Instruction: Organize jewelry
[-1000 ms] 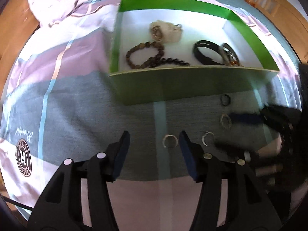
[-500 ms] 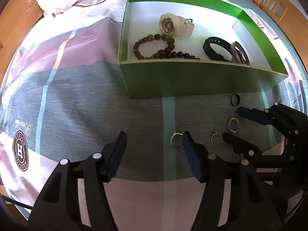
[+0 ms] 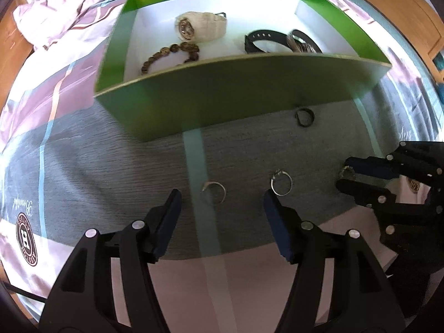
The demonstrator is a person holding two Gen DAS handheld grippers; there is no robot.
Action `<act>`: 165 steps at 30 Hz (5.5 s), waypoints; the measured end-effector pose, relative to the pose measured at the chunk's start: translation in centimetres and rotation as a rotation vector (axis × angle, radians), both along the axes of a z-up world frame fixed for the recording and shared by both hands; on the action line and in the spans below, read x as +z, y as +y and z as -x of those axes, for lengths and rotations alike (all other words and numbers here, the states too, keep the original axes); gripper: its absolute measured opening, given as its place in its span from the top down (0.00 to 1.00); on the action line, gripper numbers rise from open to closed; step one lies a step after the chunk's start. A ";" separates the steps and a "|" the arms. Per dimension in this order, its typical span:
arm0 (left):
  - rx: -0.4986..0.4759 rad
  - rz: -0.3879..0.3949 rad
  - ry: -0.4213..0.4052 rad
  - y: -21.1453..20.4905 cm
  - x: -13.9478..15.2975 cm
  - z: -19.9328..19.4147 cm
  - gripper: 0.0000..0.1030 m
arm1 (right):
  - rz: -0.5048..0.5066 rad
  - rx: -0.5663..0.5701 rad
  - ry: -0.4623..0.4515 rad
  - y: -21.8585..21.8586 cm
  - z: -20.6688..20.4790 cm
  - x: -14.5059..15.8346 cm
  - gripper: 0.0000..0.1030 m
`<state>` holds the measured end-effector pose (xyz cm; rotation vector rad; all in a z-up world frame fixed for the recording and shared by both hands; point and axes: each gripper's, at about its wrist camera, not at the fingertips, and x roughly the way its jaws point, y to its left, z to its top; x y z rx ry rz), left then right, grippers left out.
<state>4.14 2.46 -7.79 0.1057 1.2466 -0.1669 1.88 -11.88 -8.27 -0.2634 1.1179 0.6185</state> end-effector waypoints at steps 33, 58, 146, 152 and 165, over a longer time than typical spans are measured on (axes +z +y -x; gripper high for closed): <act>-0.005 -0.037 -0.035 0.5 -0.7 -0.3 0.34 | 0.047 -0.028 -0.047 0.5 -0.1 -0.4 0.40; -0.126 0.010 -0.011 -0.2 -0.2 0.9 0.56 | 0.054 -0.019 -0.050 0.8 -0.2 -0.5 0.40; -0.047 0.037 -0.211 1.0 5.2 -0.1 0.55 | -0.149 -0.105 -0.255 -1.2 -3.2 6.6 0.50; -0.060 0.017 -0.133 0.4 3.0 -0.1 0.54 | -0.232 -0.044 -0.178 -1.4 -2.4 7.4 0.50; -0.126 0.001 -0.066 -1.8 0.9 0.5 0.49 | -0.069 -0.085 -0.096 2.4 -4.0 0.3 0.65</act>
